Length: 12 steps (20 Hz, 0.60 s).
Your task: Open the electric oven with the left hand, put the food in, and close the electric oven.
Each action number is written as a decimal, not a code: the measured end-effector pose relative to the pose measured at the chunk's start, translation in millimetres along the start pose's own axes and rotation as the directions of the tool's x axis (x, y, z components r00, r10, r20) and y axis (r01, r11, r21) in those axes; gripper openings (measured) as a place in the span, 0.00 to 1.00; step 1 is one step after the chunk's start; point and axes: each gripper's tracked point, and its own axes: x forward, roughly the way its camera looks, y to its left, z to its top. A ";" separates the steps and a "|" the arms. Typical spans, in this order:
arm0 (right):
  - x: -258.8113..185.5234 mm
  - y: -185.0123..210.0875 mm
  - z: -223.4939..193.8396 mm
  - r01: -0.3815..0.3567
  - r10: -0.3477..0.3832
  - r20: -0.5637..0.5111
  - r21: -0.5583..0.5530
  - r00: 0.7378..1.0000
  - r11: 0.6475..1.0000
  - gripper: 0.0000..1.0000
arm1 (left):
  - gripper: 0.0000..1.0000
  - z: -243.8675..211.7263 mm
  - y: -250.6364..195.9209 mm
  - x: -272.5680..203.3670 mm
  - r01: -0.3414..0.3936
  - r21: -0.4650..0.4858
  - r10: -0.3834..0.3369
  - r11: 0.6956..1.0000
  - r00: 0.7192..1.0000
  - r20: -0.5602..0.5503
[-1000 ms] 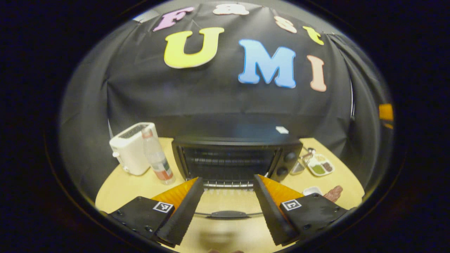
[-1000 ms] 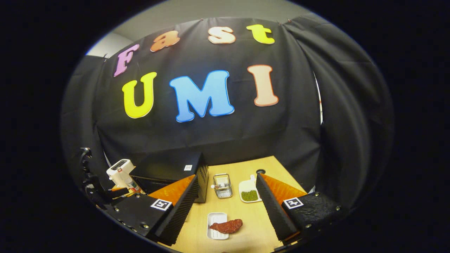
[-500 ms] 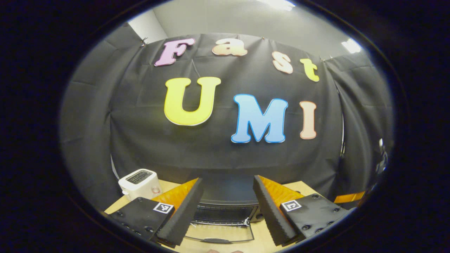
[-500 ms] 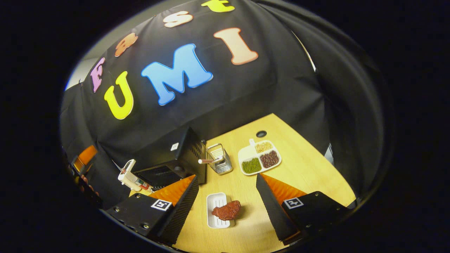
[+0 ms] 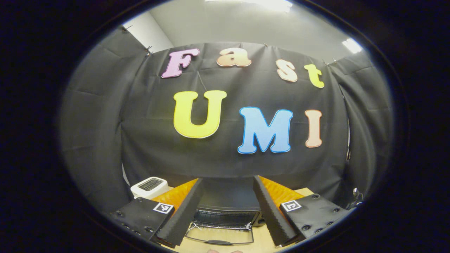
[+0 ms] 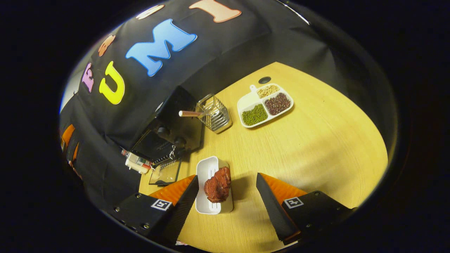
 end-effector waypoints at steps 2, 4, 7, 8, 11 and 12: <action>12.9 -1.4 -7.7 -0.029 0.029 -0.035 0.024 0.999 0.999 0.95 | 1.00 -1.5 1.0 -5.9 -0.023 0.011 0.023 1.000 1.000 -0.009; 22.3 -1.2 -12.4 -0.062 0.068 -0.068 0.084 0.995 0.995 0.95 | 0.99 -3.7 7.4 -14.1 -0.064 0.023 0.064 0.998 0.998 -0.022; 31.9 2.7 -14.7 -0.118 0.131 -0.074 0.163 0.989 0.980 0.76 | 1.00 -5.1 13.5 -27.6 -0.117 0.023 0.118 0.993 0.993 -0.031; 35.4 5.9 -13.9 -0.135 0.150 -0.070 0.188 0.986 0.973 0.59 | 1.00 -5.9 15.0 -30.6 -0.128 0.024 0.129 0.991 0.991 -0.032; 39.0 16.4 -12.3 -0.176 0.201 -0.068 0.263 0.977 0.948 0.25 | 0.92 -2.5 20.5 -35.4 -0.143 0.031 0.144 0.989 0.989 -0.026; 34.9 23.3 -10.5 -0.202 0.230 -0.071 0.278 0.971 0.939 0.24 | 0.92 -3.7 20.8 -33.9 -0.141 0.031 0.142 0.990 0.990 -0.027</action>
